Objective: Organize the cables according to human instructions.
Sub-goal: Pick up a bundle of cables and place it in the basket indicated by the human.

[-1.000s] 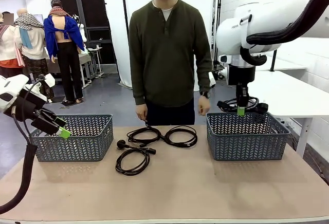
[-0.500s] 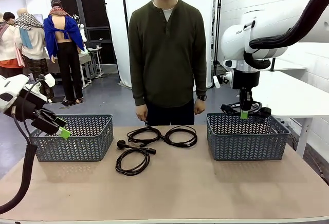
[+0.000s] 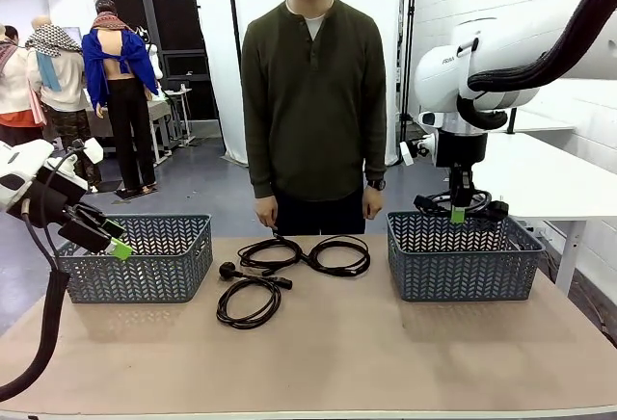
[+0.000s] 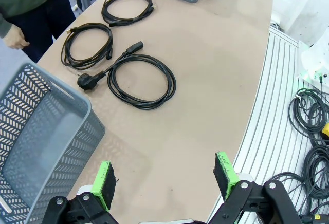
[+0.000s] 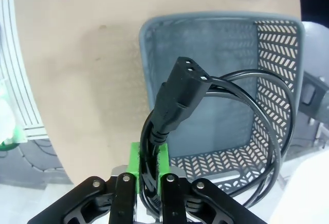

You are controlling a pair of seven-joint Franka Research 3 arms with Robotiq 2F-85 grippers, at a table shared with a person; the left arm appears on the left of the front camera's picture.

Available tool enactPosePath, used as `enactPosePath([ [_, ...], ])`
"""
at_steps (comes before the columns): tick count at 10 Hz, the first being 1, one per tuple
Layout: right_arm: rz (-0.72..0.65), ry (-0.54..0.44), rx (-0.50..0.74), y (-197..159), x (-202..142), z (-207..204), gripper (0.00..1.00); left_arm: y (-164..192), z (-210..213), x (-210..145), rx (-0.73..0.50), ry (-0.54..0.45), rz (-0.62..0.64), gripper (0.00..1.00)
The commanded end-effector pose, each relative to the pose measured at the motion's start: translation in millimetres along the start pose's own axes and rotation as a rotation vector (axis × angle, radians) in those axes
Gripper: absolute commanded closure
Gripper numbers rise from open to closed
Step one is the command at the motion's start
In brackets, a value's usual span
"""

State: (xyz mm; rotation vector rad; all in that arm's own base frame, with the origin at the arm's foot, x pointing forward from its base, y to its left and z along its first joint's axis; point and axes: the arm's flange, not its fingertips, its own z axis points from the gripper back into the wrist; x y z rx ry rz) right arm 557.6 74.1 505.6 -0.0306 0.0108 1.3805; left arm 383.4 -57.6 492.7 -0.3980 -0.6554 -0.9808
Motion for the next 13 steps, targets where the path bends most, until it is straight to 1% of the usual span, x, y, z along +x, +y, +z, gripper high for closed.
enactPosePath([
  [1,0.053,0.058,-0.044,-16.4,0.1,-12.9,1.0,3.8,-0.3,-1.1,-0.015,-0.018,-0.016,0.0],
  [3,0.072,0.083,-0.067,-32.2,-5.4,-23.4,1.0,3.8,-0.3,-1.1,-0.015,-0.018,-0.016,0.0],
  [6,0.13,0.035,-0.089,-49.7,-15.7,-43.7,1.0,3.8,-0.3,-1.1,-0.015,-0.018,-0.016,0.0],
  [8,0.15,0.024,-0.069,-60.3,-21.0,-58.8,1.0,3.8,-0.3,-1.1,-0.015,-0.018,-0.016,0.0],
  [10,0.181,-0.011,-0.046,-69.4,-21.8,-71.3,1.0,3.8,-0.3,-1.1,-0.015,-0.018,-0.016,0.0],
  [13,0.19,-0.026,-0.039,-77.2,-18.7,-81.8,1.0,3.8,-0.3,-1.1,-0.015,-0.018,-0.016,0.0],
])
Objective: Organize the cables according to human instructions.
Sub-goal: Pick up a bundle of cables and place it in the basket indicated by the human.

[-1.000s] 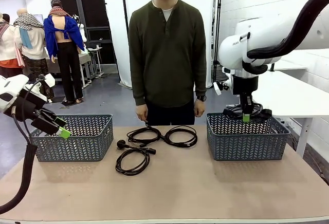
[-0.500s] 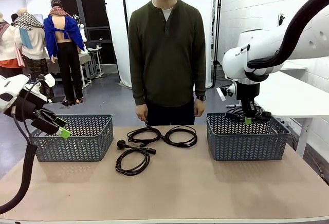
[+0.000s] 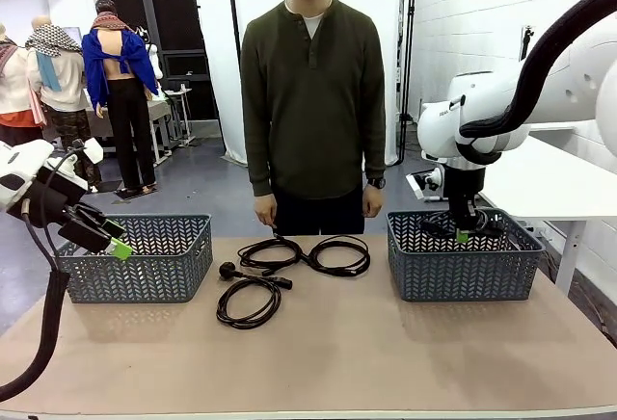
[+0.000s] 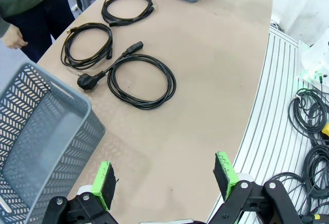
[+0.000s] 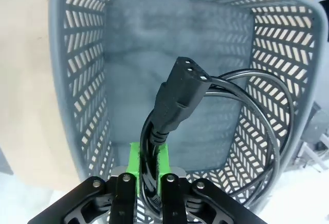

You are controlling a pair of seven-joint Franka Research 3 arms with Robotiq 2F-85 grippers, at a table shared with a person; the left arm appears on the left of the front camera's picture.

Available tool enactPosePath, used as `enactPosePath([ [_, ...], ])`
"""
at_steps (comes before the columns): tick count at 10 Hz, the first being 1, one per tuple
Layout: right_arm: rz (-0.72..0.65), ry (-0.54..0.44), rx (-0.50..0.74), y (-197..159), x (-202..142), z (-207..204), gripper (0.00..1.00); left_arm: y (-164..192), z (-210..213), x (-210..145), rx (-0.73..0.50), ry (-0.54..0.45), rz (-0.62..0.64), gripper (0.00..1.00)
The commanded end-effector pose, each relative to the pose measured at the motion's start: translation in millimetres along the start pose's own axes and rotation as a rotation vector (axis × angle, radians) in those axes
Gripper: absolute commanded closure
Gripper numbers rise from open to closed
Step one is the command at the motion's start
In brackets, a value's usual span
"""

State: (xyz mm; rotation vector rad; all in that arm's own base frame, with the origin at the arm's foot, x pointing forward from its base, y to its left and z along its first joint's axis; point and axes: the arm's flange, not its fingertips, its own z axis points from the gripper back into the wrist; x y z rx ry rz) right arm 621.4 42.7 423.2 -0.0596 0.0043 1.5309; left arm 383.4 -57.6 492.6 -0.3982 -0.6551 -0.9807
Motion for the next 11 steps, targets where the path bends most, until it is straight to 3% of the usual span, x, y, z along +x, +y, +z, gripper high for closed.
enactPosePath([
  [1,0.041,-0.04,-0.007,-11.3,-3.6,-0.7,1.0,3.7,-0.2,-1.0,-0.015,-0.018,-0.016,0.0],
  [2,0.042,-0.034,-0.001,-13.2,-3.6,-4.7,1.0,3.7,-0.2,-1.0,-0.015,-0.018,-0.016,0.0],
  [7,0.021,-0.038,0.009,-16.8,-4.3,-5.1,0.04,3.7,-0.2,-1.0,-0.015,-0.018,-0.016,0.0],
  [8,0.016,-0.049,0.003,-16.4,-2.9,-0.3,0.0,3.7,-0.2,-1.0,-0.015,-0.018,-0.016,0.0],
  [11,-0.007,-0.05,-0.008,-16.0,-2.8,11.8,0.0,3.7,-0.2,-1.0,-0.015,-0.018,-0.016,0.0],
])
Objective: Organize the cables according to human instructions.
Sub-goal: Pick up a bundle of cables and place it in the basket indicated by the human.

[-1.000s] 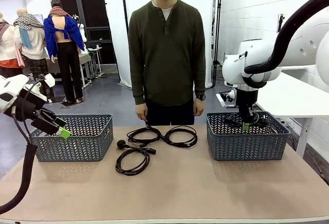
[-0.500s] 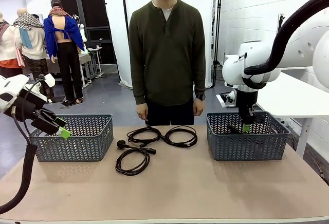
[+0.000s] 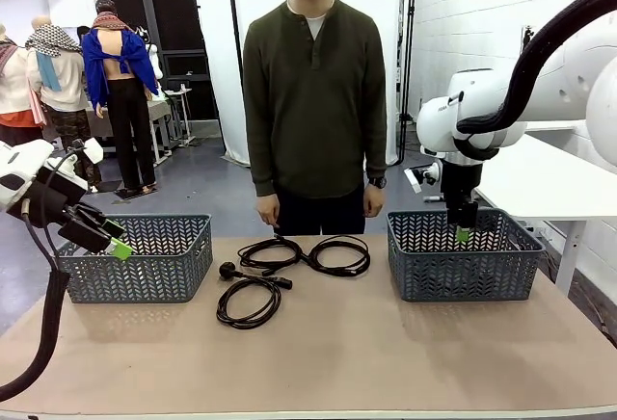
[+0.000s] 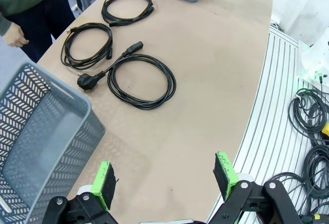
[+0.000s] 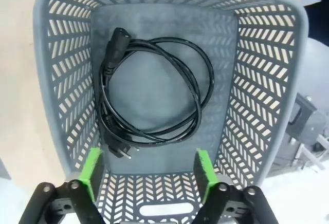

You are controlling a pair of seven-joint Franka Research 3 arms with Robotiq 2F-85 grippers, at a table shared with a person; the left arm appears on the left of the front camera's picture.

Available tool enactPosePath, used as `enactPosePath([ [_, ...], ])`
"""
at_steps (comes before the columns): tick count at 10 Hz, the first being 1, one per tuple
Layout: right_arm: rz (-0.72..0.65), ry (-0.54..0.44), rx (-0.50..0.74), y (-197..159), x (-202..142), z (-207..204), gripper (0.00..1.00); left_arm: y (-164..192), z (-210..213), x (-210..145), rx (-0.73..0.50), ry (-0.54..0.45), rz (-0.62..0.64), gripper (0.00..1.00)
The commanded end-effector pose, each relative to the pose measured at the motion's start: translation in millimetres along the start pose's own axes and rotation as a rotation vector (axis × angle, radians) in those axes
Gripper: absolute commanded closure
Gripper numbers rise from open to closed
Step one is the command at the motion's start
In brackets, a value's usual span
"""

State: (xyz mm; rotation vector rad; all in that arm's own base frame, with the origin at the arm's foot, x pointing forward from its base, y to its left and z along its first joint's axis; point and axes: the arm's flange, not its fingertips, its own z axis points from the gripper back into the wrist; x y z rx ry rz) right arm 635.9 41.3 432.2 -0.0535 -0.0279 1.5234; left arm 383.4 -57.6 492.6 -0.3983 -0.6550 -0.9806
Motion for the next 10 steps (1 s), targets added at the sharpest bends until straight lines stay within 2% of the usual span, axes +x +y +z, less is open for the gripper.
enactPosePath([
  [1,0.0,-0.024,0.011,-0.9,-1.5,4.9,0.0,3.7,-0.2,-1.0,-0.015,-0.018,-0.016,0.0],
  [4,-0.032,-0.028,0.022,-1.2,-0.8,3.7,0.0,3.7,-0.2,-1.0,-0.015,-0.018,-0.016,0.0],
  [5,-0.005,-0.002,0.004,0.5,-0.3,2.9,0.0,3.7,-0.2,-1.0,-0.015,-0.018,-0.016,0.0],
  [8,-0.01,-0.008,0.008,0.8,-0.3,2.6,0.0,3.7,-0.2,-1.0,-0.015,-0.018,-0.016,0.0],
  [10,-0.147,-0.072,0.043,13.9,18.1,33.0,0.0,3.7,-0.2,-1.0,-0.015,-0.018,-0.016,0.0],
])
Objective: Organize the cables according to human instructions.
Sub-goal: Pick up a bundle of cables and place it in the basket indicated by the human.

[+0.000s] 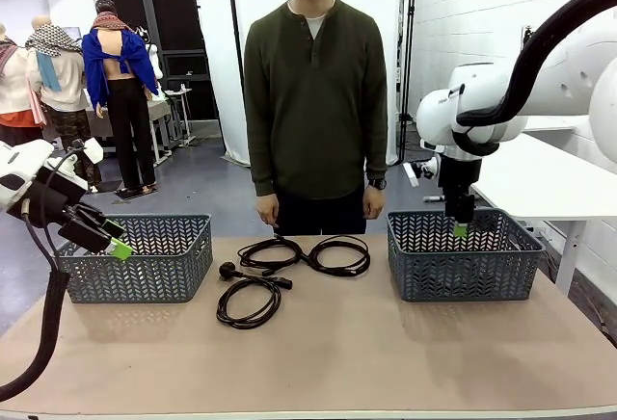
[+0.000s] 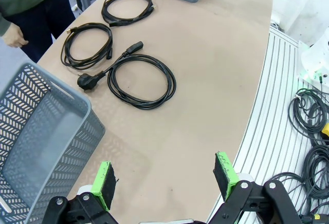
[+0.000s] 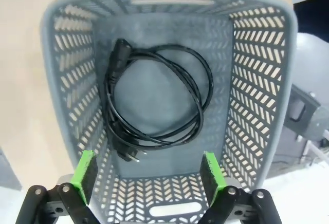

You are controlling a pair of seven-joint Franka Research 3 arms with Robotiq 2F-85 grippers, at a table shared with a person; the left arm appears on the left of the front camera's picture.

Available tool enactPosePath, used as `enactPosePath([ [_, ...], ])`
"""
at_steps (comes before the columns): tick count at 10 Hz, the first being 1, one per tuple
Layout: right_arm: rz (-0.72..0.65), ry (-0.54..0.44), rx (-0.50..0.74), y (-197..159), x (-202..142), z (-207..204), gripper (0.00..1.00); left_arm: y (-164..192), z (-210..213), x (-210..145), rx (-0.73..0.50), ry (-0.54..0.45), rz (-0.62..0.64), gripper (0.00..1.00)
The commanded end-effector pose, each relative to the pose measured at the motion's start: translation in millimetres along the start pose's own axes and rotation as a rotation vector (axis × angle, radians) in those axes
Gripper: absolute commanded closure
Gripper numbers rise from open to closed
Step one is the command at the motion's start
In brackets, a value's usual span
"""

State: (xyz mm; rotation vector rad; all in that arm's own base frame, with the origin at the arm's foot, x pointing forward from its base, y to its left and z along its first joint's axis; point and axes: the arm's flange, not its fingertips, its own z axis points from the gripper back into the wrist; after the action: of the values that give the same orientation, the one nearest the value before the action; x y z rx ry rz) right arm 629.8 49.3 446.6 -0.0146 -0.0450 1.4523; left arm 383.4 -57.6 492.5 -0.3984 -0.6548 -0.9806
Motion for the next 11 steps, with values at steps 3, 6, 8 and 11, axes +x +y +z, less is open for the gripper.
enactPosePath([
  [3,-0.185,-0.042,0.005,53.9,41.8,47.5,0.0,3.7,-0.2,-1.0,-0.015,-0.018,-0.016,0.0],
  [6,-0.24,-0.133,-0.06,105.0,65.2,52.6,0.0,3.7,-0.2,-1.0,-0.015,-0.018,-0.016,0.0],
  [8,-0.234,-0.236,-0.083,135.7,75.1,41.2,0.0,3.7,-0.2,-1.0,-0.015,-0.018,-0.016,0.0],
  [11,-0.244,-0.361,-0.122,171.2,92.5,16.7,0.0,3.7,-0.2,-1.0,-0.015,-0.018,-0.016,0.0],
])
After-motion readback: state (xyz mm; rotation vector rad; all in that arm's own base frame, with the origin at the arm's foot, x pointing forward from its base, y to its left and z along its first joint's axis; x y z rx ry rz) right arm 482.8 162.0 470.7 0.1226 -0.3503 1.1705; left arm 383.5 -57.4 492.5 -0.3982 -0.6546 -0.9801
